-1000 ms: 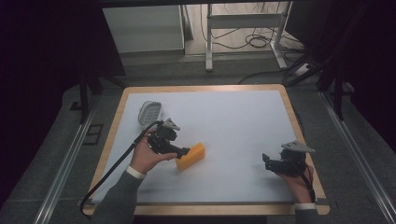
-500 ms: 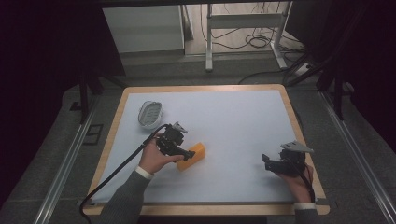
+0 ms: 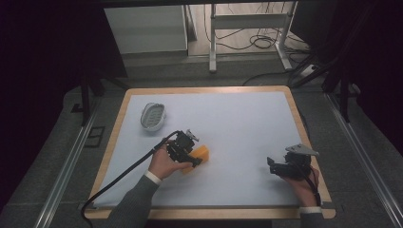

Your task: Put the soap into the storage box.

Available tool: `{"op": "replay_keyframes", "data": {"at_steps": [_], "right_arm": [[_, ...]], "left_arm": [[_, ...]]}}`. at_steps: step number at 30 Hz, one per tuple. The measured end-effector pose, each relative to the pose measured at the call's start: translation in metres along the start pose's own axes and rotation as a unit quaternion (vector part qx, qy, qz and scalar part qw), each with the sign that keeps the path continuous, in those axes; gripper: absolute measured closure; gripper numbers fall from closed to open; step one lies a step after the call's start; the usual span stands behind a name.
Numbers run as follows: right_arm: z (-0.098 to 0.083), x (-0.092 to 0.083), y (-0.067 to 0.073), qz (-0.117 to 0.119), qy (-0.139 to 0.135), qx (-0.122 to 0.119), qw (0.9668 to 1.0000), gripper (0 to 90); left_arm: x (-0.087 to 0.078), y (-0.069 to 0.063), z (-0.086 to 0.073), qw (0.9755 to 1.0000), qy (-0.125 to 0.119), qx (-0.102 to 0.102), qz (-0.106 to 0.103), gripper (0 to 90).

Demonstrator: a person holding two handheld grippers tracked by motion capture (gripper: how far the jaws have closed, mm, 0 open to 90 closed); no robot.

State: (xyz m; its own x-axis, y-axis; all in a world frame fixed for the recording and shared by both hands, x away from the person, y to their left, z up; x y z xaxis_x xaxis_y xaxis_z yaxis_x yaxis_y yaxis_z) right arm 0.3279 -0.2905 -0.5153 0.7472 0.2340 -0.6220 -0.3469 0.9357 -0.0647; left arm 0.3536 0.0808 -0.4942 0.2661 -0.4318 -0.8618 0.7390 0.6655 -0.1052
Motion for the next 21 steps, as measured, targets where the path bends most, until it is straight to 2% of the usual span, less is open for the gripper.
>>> {"op": "replay_keyframes", "data": {"at_steps": [3,6,7,8,14,16,17,21], "right_arm": [[0.000,0.000,0.000,-0.001,0.000,0.000,1.0000,6.0],[0.000,0.000,0.000,-0.002,0.000,0.001,1.0000,6.1],[0.000,-0.001,-0.001,-0.002,0.000,0.001,1.0000,6.0],[0.000,-0.001,-0.001,-0.003,0.000,0.001,1.0000,6.1],[0.000,0.000,0.000,-0.007,0.004,-0.001,1.0000,6.1],[0.000,0.000,0.000,-0.006,0.004,-0.001,1.0000,6.0],[0.000,-0.001,0.000,-0.006,0.003,-0.001,1.0000,6.0],[0.001,-0.002,0.000,-0.008,0.001,-0.001,1.0000,6.0]], "left_arm": [[0.004,0.001,-0.001,1.0000,0.006,-0.003,0.000,43.5],[0.008,0.002,-0.002,0.9999,0.010,-0.008,-0.011,53.5],[0.008,0.001,-0.002,0.9997,0.010,-0.009,-0.019,53.5],[0.008,0.001,-0.002,0.9998,0.011,-0.009,-0.017,56.9],[0.006,0.000,-0.002,0.9999,0.010,-0.005,-0.008,59.7],[0.005,0.000,-0.003,0.9999,0.009,-0.006,-0.009,60.4],[0.002,0.001,-0.003,0.9998,0.007,-0.008,-0.018,60.9],[-0.004,0.002,-0.003,0.9998,-0.002,-0.011,-0.019,61.0]]}}
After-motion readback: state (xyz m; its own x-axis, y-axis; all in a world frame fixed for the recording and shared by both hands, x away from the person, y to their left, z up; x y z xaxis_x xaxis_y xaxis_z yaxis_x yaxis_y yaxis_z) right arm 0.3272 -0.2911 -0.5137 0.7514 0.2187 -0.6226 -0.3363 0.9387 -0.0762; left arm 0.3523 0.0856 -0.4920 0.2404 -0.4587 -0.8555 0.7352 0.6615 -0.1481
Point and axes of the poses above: each handheld gripper's, and its own axes: x roughly forward along the jaws, z roughly out of its top, y roughly to its left, the point moved 1 cm from there along x, roughly forward along the jaws
